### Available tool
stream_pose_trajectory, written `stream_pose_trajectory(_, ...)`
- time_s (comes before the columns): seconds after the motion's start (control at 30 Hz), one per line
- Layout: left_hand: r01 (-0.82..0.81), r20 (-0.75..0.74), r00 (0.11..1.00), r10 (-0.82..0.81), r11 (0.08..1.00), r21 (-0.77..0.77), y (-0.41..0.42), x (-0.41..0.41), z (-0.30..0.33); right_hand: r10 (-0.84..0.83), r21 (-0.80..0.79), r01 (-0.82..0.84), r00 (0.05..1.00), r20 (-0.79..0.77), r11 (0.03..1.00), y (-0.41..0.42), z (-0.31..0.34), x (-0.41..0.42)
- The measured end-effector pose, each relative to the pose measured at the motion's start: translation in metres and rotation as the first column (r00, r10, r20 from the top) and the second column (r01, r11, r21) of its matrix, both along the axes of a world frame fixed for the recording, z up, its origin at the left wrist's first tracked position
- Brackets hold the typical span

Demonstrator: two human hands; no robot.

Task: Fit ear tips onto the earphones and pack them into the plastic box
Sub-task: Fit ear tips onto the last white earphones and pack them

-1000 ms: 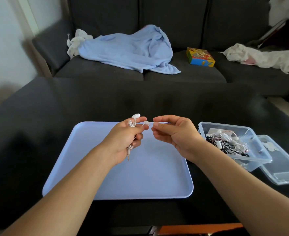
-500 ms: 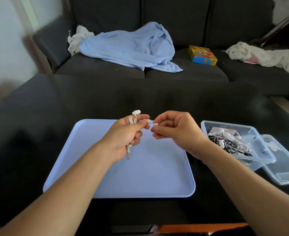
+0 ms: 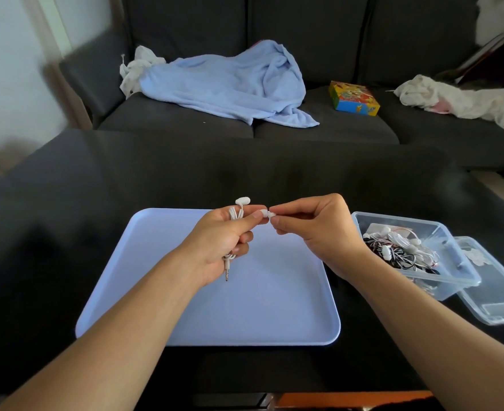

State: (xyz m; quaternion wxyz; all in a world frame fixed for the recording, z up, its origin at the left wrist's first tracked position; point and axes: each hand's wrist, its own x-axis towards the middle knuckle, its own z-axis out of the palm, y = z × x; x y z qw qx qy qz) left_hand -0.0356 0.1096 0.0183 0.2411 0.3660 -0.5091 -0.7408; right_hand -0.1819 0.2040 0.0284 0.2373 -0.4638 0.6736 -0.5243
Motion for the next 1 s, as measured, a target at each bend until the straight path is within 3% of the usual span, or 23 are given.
stream_pose_trajectory(0.3, 0.025, -0.024, 0.999, -0.024, 0.998, 0.049, -0.005, 0.003, 0.0, 0.009, 0.008, -0.01, 0.998, 0.067, 1.0, 0.0, 0.003, 0.003)
stream_pose_trajectory(0.43, 0.056, -0.046, 0.997, -0.055, 0.998, 0.026, -0.006, 0.006, 0.001, 0.045, -0.002, -0.045, 0.985, 0.166, 0.999, 0.0, 0.004, 0.002)
stream_pose_trajectory(0.77, 0.195, 0.038, 0.981, -0.191, 0.952, -0.236, -0.007, 0.012, 0.004, 0.118, 0.055, -0.153, 0.909, 0.399, 0.987, 0.006, 0.007, -0.008)
stream_pose_trajectory(0.83, 0.23, 0.053, 0.973, -0.224, 0.939, -0.255, -0.008, 0.014, 0.005, 0.116, 0.096, -0.194, 0.845, 0.522, 0.976, 0.007, 0.009, -0.009)
stream_pose_trajectory(1.0, 0.317, 0.041, 0.948, -0.316, 0.927, -0.202, -0.009, 0.017, 0.002, 0.024, 0.19, -0.308, 0.577, 0.816, 0.932, 0.009, 0.007, -0.008)
